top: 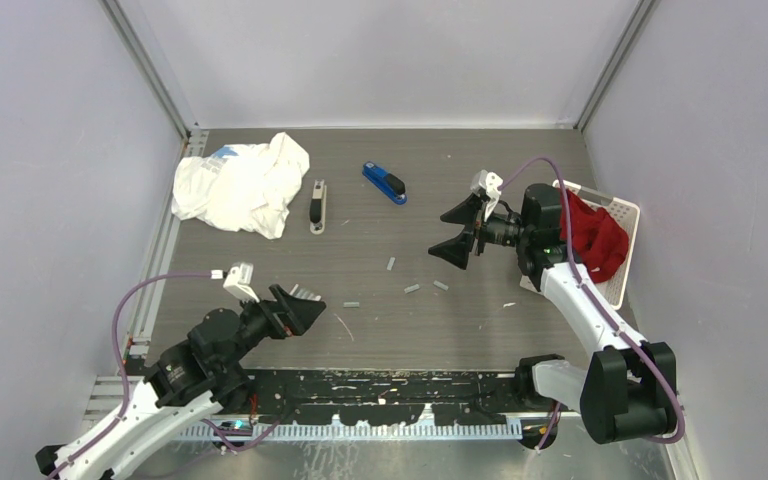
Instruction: Unload the staples from the stapler
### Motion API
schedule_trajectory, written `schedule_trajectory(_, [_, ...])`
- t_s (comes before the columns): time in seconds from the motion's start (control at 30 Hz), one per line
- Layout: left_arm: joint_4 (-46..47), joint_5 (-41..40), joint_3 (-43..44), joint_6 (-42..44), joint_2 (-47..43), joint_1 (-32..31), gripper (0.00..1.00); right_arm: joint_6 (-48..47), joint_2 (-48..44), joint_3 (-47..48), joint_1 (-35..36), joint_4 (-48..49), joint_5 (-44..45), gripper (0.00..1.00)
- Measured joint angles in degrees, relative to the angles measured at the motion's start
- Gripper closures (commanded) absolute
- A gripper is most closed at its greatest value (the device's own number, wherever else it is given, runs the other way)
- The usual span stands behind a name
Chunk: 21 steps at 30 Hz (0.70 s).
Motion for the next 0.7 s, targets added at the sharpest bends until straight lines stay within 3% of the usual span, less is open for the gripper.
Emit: schedule_trajectory(0.7, [-0.9, 0.6, 0.0, 0.1, -4.2, 0.0, 0.01, -0.1, 0.3, 0.0, -0.3, -0.1, -1.2, 0.0])
